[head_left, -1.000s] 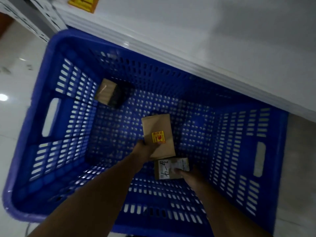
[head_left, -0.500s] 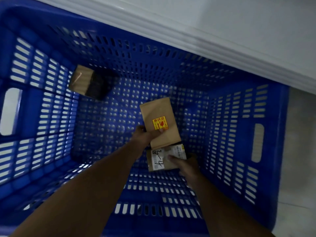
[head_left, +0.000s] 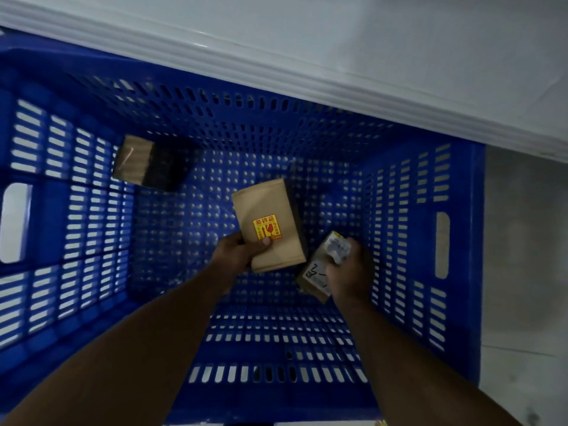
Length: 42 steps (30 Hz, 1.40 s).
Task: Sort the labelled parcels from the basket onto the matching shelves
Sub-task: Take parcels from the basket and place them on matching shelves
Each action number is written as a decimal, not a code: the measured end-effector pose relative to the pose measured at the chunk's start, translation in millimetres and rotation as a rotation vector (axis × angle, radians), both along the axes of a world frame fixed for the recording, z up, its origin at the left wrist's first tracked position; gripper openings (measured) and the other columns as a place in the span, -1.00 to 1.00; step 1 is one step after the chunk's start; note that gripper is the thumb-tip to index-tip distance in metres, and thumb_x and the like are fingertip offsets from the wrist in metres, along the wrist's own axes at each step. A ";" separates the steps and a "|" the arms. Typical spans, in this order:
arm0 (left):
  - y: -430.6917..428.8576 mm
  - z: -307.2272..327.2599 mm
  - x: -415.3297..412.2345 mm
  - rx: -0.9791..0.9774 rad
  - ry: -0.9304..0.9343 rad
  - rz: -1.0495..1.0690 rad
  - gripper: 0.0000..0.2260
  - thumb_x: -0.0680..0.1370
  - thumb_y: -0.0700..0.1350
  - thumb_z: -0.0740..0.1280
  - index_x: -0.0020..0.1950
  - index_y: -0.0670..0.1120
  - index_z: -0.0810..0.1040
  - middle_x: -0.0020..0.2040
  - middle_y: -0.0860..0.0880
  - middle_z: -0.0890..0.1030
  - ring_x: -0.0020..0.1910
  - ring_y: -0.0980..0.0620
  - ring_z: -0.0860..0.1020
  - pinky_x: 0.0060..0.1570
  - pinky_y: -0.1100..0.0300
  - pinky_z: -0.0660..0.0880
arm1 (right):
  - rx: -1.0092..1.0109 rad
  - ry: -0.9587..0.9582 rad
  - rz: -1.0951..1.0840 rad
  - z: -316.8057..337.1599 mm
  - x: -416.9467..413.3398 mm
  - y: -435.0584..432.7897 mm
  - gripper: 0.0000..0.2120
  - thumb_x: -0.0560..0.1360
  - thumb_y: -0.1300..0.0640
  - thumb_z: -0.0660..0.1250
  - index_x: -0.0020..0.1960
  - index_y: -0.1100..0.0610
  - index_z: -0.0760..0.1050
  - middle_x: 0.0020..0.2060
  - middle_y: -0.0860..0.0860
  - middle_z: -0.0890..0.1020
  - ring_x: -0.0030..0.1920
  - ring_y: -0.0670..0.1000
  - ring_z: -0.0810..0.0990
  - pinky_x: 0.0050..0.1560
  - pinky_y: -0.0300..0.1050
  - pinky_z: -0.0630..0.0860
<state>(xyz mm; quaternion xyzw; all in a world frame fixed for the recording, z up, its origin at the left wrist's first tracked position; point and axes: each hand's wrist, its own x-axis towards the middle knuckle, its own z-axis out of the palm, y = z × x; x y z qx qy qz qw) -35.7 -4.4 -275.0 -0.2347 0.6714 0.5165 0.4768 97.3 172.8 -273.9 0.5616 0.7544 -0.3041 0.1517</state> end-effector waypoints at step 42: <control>105.1 619.7 105.1 0.731 -0.476 -0.986 -0.36 0.48 0.02 0.52 0.51 -0.09 0.42 0.42 -0.25 0.52 0.37 -0.28 0.52 0.21 -0.24 0.55 | -0.399 1.220 -1.160 670.0 200.6 -49.8 -0.45 0.54 -0.29 0.32 0.42 -0.02 0.52 0.31 0.08 0.63 0.30 0.17 0.61 0.11 0.13 0.63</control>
